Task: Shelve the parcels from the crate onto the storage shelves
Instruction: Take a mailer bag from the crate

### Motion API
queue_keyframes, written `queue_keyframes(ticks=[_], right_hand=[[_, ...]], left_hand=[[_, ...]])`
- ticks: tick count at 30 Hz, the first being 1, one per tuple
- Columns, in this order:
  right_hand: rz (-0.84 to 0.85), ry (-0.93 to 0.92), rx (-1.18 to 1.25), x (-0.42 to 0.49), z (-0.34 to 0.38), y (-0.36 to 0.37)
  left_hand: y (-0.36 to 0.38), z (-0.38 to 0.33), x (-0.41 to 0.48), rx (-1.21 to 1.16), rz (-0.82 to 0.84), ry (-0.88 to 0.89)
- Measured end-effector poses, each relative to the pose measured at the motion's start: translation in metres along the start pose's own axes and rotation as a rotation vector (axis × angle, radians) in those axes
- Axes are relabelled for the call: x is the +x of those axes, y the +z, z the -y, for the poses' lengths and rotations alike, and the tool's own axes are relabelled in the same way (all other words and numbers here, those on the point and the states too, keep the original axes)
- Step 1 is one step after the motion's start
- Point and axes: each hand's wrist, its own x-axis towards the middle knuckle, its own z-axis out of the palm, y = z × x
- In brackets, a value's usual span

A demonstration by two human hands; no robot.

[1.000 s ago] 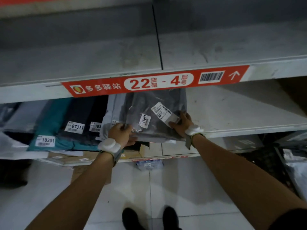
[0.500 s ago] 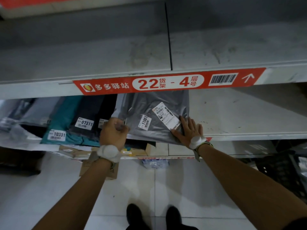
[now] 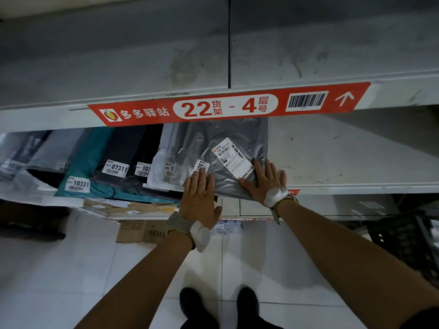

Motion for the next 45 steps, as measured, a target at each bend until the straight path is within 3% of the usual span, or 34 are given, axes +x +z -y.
queue_keyframes(ticks=[8, 23, 28, 38, 43, 45], right_hand=[[-0.020, -0.008, -0.004, -0.003, 0.000, -0.001], [-0.042, -0.023, -0.016, -0.002, 0.000, 0.001], [-0.017, -0.030, -0.027, -0.004, -0.001, -0.004], [0.184, 0.062, -0.024, -0.009, 0.013, -0.031], [0.020, -0.074, -0.063, -0.053, 0.006, -0.040], [0.028, -0.087, -0.112, -0.082, -0.014, -0.042]], left_hand=[[-0.007, -0.004, -0.023, -0.033, -0.073, -0.207], [-0.009, -0.002, -0.026, -0.083, -0.099, -0.202], [-0.013, -0.005, -0.030, -0.114, -0.069, -0.200], [-0.048, 0.002, -0.030, -0.176, 0.167, -0.174], [-0.068, -0.020, -0.051, -0.222, 0.201, -0.140], [-0.071, -0.036, -0.070, -0.233, 0.239, -0.127]])
